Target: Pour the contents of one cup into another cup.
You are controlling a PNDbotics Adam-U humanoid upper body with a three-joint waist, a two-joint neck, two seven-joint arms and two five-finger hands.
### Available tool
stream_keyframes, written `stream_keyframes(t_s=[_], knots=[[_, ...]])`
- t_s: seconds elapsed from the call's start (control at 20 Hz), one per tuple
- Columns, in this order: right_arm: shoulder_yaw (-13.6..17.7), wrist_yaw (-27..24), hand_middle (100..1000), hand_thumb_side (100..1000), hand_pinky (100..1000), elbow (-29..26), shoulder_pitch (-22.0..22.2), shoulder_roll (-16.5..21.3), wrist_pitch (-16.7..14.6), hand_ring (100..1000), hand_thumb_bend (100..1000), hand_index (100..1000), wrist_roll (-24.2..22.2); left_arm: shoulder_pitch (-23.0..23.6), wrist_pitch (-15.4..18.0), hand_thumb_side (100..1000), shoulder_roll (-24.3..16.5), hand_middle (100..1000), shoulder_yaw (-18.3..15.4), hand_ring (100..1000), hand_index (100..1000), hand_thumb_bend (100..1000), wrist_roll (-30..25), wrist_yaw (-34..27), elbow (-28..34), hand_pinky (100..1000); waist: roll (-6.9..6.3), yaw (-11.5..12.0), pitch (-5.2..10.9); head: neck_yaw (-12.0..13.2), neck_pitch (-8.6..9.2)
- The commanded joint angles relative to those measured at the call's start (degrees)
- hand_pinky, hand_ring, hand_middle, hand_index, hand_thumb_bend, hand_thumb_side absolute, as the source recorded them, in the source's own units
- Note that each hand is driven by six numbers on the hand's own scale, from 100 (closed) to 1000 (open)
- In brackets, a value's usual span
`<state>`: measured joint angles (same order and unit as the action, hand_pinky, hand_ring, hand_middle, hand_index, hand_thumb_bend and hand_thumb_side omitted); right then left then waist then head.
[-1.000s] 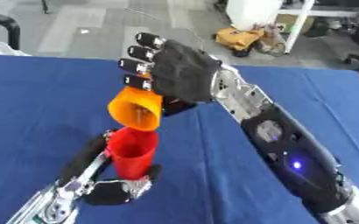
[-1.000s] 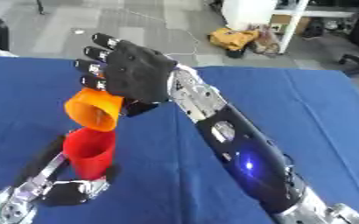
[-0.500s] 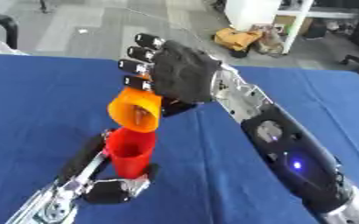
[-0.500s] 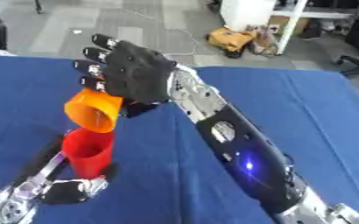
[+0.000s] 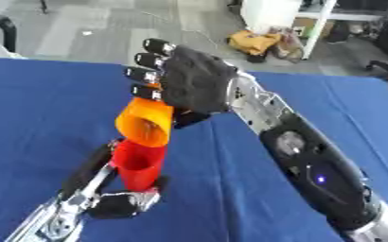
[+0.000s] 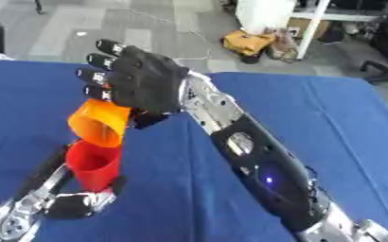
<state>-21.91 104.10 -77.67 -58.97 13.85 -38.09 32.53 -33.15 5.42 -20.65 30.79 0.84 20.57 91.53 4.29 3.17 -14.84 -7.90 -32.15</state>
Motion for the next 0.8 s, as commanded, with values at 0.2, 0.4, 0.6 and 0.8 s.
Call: stream_keyframes(t_s=[0.2,0.4,0.6,0.8], knots=[[0.2,-1.6,540,559,494,-2.3,-1.4,1.2,-13.9,506,100,572,13.3,-1.0,0.6,597,-0.3,391,-0.5,364,578,100,0.0,0.6,0.2,549,-0.28,-0.2,1.32,0.0,-0.04],[0.2,-2.0,543,557,495,-3.0,-1.5,1.3,-13.9,509,100,573,13.0,-1.0,0.7,597,-0.3,390,-0.4,364,577,100,-0.1,0.8,0.0,549,-0.27,-0.2,1.36,0.0,-0.02],[0.2,-2.4,546,555,496,-3.7,-1.7,1.6,-13.9,512,100,573,12.8,-0.9,0.8,598,-0.3,390,-0.4,363,577,100,-0.2,1.0,-0.2,549,-0.22,-0.2,1.4,0.0,-0.07],[0.1,-2.4,548,553,497,-4.1,-1.9,1.9,-13.9,514,100,573,12.7,-0.9,0.9,598,-0.3,389,-0.4,363,577,100,-0.2,1.2,-0.4,549,-0.16,-0.2,1.45,0.0,-0.15]])
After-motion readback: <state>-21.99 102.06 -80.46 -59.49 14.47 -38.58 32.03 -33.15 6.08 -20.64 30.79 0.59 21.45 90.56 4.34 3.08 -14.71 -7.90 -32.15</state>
